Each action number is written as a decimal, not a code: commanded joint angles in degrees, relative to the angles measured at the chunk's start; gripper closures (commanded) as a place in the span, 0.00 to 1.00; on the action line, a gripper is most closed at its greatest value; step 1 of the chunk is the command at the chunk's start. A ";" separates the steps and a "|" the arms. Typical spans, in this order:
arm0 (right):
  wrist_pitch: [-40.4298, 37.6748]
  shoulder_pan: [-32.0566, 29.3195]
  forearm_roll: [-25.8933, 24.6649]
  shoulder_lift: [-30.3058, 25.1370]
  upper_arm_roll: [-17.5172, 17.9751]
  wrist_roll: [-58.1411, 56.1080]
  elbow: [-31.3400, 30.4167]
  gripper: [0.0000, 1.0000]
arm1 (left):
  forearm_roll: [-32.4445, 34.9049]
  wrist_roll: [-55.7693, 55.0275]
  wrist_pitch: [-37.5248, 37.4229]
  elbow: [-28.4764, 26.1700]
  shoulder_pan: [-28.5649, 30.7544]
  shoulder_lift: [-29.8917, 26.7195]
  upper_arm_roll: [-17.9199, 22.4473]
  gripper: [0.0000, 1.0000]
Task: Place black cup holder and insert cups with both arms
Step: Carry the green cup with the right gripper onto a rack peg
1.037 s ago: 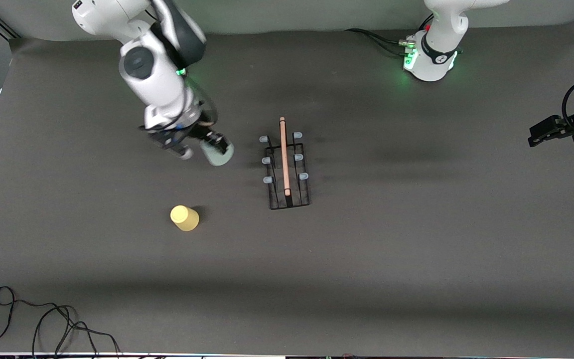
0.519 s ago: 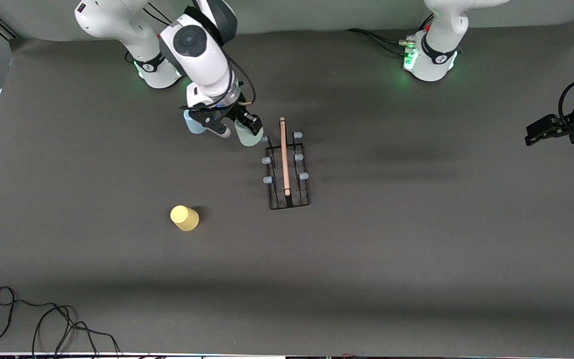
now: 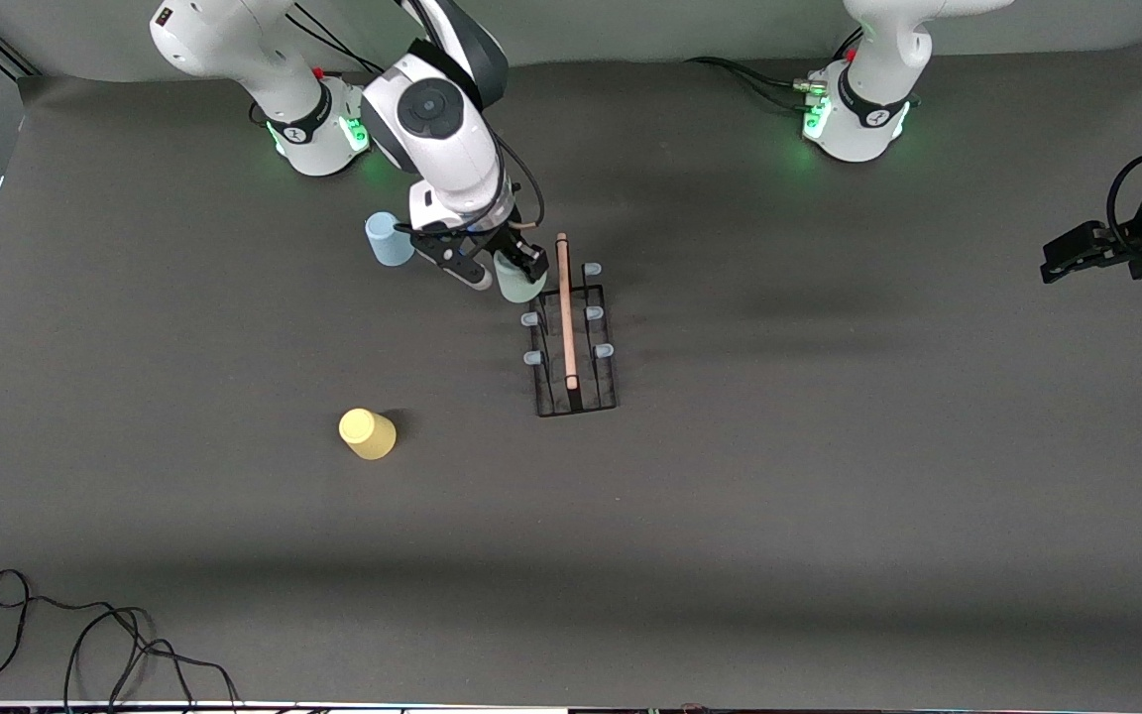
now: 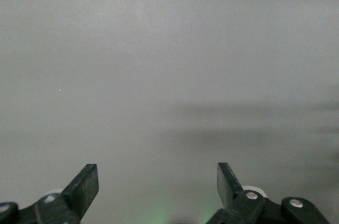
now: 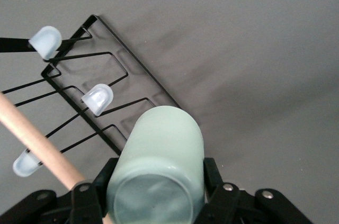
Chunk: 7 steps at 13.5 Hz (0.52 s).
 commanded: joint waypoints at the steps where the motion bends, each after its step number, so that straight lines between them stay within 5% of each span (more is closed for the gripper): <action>1: 0.42 0.84 -0.37 2.24 -0.70 1.53 2.21 0.02 | 0.15 -0.22 -1.45 0.31 -0.68 -0.92 0.09 0.00; 4: -0.80 0.31 -0.37 1.63 -1.14 0.22 3.96 0.00 | 0.23 -0.14 -1.36 0.57 -0.68 -0.92 0.18 0.00; 7: -15.78 -0.92 -0.37 1.10 -5.07 -9.68 11.85 0.00 | 0.23 -0.31 -1.10 1.45 -0.86 -0.57 0.09 0.00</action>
